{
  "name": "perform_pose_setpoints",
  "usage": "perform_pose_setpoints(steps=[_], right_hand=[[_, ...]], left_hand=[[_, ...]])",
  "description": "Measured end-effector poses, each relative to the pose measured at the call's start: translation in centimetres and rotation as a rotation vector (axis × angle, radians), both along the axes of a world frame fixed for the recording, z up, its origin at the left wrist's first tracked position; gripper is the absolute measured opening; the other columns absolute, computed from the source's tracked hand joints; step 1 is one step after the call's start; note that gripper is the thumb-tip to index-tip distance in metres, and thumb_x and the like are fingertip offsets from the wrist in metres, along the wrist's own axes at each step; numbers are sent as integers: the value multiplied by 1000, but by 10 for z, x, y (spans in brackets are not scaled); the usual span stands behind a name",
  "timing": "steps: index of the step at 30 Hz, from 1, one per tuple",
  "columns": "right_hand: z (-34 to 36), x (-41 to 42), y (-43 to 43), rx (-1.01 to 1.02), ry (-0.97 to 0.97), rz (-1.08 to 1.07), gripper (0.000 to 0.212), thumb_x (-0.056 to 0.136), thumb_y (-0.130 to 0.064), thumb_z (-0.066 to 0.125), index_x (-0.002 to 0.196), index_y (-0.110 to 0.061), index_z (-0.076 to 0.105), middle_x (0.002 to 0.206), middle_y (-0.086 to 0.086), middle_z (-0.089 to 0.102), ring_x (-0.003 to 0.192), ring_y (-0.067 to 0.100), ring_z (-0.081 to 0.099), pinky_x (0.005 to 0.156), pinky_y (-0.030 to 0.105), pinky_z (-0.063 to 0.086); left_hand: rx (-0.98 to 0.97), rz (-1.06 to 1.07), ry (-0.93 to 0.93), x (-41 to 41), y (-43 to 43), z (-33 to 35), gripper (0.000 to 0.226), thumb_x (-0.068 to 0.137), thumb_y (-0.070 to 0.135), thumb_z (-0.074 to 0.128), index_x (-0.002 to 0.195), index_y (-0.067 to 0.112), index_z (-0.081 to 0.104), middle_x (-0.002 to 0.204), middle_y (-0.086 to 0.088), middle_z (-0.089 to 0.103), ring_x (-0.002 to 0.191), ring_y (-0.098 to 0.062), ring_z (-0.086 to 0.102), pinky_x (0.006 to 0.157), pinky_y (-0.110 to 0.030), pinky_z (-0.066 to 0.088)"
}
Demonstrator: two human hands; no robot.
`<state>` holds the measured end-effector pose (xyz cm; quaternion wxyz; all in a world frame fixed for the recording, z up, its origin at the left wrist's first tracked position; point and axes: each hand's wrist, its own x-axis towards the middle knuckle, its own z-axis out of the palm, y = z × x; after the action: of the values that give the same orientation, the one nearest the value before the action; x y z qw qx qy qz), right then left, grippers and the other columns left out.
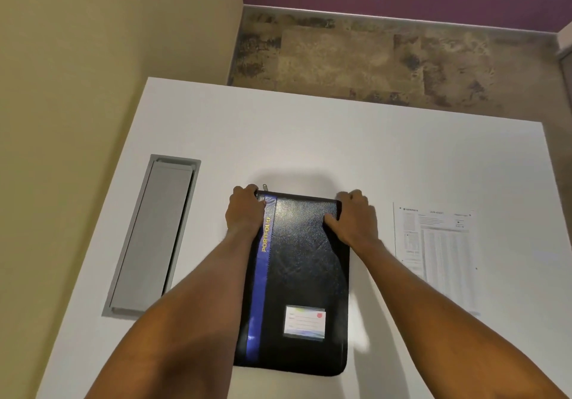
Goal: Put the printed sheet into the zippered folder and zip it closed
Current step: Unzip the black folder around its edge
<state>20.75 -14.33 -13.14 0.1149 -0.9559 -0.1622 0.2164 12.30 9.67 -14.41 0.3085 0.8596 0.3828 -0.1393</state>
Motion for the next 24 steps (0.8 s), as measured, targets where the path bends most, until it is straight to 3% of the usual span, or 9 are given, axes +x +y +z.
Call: perform_pose_setpoints(steps=[4, 8, 11, 14, 19, 24], right_hand=[[7, 22, 63, 180, -50, 323, 31, 103, -33, 56, 130, -21, 67, 129, 7, 61, 114, 27, 61, 97, 41, 47], [3, 39, 126, 181, -51, 607, 34, 101, -18, 59, 133, -26, 68, 130, 5, 59, 115, 29, 56, 99, 41, 43], [-4, 49, 149, 134, -41, 785, 31, 103, -25, 60, 131, -34, 68, 128, 0, 57, 111, 26, 54, 99, 40, 44], [-9, 53, 155, 123, -21, 865, 25, 103, -34, 58, 123, -34, 73, 124, -3, 58, 112, 22, 56, 97, 40, 44], [-15, 61, 149, 65, -80, 896, 12, 93, -22, 64, 95, -26, 75, 119, -4, 58, 103, 25, 58, 90, 41, 48], [-20, 63, 138, 51, -156, 920, 17, 97, -24, 58, 97, -16, 72, 112, -1, 61, 101, 26, 58, 86, 42, 48]], left_hand=[[-22, -2, -18, -1, 3, 1, 43, 99, 28, 67, 140, 19, 59, 134, -12, 56, 121, -32, 61, 99, -45, 55], [-22, 0, -33, 2, 6, -1, 39, 97, 27, 69, 134, 18, 63, 127, -12, 58, 112, -32, 65, 93, -42, 55], [-90, 30, -82, 1, 10, -6, 38, 93, 25, 72, 128, 14, 67, 121, -14, 61, 106, -32, 67, 91, -42, 56], [-117, 65, -121, 1, 14, -8, 33, 91, 24, 76, 122, 14, 71, 119, -13, 61, 101, -28, 65, 89, -38, 53], [-115, 103, -128, 4, 15, -9, 22, 92, 24, 73, 113, 17, 73, 116, -9, 63, 99, -25, 65, 83, -33, 49], [-112, 166, -93, 8, 16, -6, 15, 92, 24, 74, 107, 23, 75, 117, -5, 70, 103, -26, 68, 91, -41, 56]])
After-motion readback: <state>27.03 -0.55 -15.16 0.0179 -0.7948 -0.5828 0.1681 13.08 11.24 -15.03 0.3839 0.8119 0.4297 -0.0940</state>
